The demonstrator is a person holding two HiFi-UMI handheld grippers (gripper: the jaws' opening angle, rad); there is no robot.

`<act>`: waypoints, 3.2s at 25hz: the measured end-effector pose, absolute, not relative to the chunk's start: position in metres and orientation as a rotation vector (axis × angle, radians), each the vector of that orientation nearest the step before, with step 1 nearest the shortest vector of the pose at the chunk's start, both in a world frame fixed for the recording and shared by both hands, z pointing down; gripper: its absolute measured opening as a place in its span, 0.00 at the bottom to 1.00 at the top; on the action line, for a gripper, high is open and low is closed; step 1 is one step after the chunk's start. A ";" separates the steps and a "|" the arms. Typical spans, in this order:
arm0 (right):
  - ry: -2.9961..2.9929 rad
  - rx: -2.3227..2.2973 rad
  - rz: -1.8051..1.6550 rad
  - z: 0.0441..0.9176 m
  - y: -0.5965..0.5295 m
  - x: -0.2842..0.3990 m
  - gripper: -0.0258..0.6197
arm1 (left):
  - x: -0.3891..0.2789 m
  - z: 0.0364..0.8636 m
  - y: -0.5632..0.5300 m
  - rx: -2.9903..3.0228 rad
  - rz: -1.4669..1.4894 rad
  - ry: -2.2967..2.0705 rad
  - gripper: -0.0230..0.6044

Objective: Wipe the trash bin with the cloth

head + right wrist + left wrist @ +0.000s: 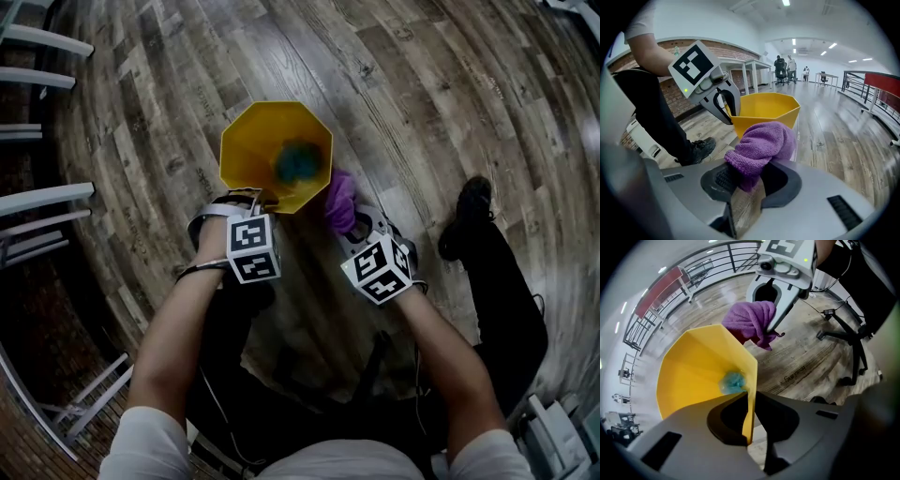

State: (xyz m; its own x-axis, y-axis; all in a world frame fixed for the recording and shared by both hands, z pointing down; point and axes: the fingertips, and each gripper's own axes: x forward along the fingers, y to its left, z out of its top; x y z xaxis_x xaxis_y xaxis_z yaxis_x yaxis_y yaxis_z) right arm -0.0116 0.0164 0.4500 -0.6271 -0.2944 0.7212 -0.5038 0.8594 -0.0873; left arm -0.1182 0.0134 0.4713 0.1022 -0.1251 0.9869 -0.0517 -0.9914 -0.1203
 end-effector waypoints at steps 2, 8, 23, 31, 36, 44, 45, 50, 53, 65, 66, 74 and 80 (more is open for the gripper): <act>-2.302 0.563 0.353 0.445 0.019 -0.018 0.21 | -0.115 0.469 0.018 -2.307 -2.050 0.159 0.09; -2.377 0.563 0.332 0.431 0.019 -0.029 0.21 | -0.102 0.468 0.021 -2.343 -2.019 0.136 0.06; -2.366 0.481 0.334 0.475 0.019 -0.057 0.21 | -0.094 0.467 0.024 -2.377 -2.017 0.114 0.06; -2.295 0.424 0.379 0.523 0.019 -0.062 0.21 | -0.090 0.463 0.021 -2.391 -2.007 0.135 0.05; -2.265 0.413 0.411 0.547 0.020 -0.067 0.21 | -0.090 0.461 0.022 -2.396 -2.005 0.143 0.05; -2.194 0.447 0.470 0.597 0.012 -0.069 0.21 | -0.086 0.460 0.020 -2.417 -2.014 0.193 0.05; -2.184 0.453 0.480 0.604 0.011 -0.069 0.21 | -0.085 0.459 0.020 -2.417 -2.014 0.198 0.06; -2.134 0.471 0.511 0.634 0.005 -0.069 0.21 | -0.083 0.458 0.020 -2.431 -2.013 0.222 0.06; -2.103 0.469 0.508 0.650 0.002 -0.069 0.21 | -0.083 0.458 0.021 -2.435 -2.017 0.226 0.05; -2.015 0.460 0.494 0.669 0.002 -0.060 0.21 | -0.088 0.459 0.023 -2.447 -2.036 0.277 0.06; -2.019 0.471 0.497 0.664 0.003 -0.055 0.21 | -0.089 0.459 0.023 -2.444 -2.042 0.286 0.06; -2.089 0.597 0.512 0.601 -0.002 -0.017 0.21 | -0.077 0.464 0.019 -2.517 -2.106 0.381 0.06; -2.153 0.642 0.464 0.545 -0.005 -0.006 0.21 | -0.044 0.455 0.020 -2.797 -2.033 0.472 0.10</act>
State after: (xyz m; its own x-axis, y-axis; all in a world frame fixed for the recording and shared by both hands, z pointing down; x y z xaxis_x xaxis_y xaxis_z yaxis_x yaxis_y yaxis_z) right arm -0.0064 -0.0048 0.5454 -0.5322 -0.2845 0.7974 -0.5879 0.8019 -0.1063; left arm -0.0445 0.0195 0.4554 0.3062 -0.0112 0.9519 -0.4093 -0.9043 0.1210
